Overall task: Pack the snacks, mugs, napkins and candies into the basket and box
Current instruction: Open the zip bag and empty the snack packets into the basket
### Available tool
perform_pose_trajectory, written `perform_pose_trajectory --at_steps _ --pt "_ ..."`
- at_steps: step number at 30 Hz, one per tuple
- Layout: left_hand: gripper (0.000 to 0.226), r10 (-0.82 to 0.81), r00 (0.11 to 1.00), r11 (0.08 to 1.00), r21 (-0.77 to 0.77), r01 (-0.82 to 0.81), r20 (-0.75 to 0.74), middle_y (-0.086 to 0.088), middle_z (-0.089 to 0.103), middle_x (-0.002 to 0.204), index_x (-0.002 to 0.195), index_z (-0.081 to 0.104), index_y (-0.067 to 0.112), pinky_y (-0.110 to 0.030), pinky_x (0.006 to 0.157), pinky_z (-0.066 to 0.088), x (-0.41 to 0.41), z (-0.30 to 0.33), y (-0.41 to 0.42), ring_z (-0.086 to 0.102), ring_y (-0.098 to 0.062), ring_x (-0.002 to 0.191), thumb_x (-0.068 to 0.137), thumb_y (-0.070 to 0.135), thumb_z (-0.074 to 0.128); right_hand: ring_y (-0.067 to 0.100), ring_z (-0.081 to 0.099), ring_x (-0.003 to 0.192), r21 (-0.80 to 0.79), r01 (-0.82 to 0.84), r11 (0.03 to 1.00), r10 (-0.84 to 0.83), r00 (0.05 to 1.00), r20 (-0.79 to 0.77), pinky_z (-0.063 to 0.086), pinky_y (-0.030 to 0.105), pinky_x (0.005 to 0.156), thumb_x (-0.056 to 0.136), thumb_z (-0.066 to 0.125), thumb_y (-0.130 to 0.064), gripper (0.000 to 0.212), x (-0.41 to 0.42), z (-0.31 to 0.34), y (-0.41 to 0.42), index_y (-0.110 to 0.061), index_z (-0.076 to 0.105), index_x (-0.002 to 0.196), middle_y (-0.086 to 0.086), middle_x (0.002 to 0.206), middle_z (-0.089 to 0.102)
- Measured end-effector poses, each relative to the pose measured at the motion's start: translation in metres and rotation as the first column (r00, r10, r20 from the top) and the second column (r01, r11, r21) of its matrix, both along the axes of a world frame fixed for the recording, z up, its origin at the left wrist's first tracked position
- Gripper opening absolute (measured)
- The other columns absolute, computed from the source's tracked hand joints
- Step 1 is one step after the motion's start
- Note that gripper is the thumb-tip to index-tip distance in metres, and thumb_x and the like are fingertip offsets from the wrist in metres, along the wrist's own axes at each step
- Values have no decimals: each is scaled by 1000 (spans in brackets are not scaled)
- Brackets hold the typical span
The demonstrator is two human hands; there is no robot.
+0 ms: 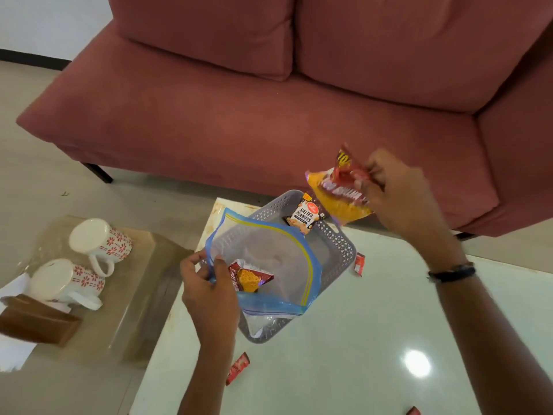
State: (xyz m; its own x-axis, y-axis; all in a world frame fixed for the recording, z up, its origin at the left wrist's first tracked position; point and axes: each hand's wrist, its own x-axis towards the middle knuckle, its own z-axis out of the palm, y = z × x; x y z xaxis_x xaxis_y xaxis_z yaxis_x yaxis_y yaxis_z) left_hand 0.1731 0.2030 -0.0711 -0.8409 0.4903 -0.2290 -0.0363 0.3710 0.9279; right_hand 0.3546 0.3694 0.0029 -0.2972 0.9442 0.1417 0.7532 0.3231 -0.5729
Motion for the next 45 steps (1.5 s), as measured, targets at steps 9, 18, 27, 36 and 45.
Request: perform_pose_trajectory --at_steps 9,18,27,36,45 --pt "16 14 1000 1000 17 -14 28 15 56 74 102 46 20 -16 56 42 5 -1 -12 56 -4 68 91 22 57 37 61 100 -383 109 917 56 917 395 47 37 77 93 44 -13 26 -8 -174 22 -9 56 116 19 111 65" --pt "28 10 999 1000 29 -11 50 14 55 81 104 45 22 -18 55 42 3 -14 -19 55 -7 66 85 15 65 37 61 97 -358 201 912 -48 919 392 40 32 71 93 46 -13 27 -1 -210 39 -10 53 119 19 110 65" --pt "30 -50 998 999 -6 50 47 4 54 86 114 44 16 -10 54 43 6 -4 -24 57 -5 71 89 12 59 16 65 79 -145 -70 987 35 972 -232 53 31 75 85 59 -6 11 -36 -67 -54 -15 65 89 -1 86 71" --pt "26 -130 991 992 -12 129 -32 22 56 87 110 39 28 -11 54 50 13 -2 -32 64 -2 73 92 18 55 37 54 113 -481 -396 782 580 746 328 46 41 90 90 51 -9 30 -146 -123 -86 -2 51 119 19 121 56" --pt "29 -143 990 990 -16 143 -3 26 53 90 113 37 31 -8 60 52 10 -4 -39 65 -5 75 92 22 55 33 60 109 -445 -408 797 593 668 449 46 38 87 93 44 -7 25 -178 -170 -94 -3 62 110 15 115 65"
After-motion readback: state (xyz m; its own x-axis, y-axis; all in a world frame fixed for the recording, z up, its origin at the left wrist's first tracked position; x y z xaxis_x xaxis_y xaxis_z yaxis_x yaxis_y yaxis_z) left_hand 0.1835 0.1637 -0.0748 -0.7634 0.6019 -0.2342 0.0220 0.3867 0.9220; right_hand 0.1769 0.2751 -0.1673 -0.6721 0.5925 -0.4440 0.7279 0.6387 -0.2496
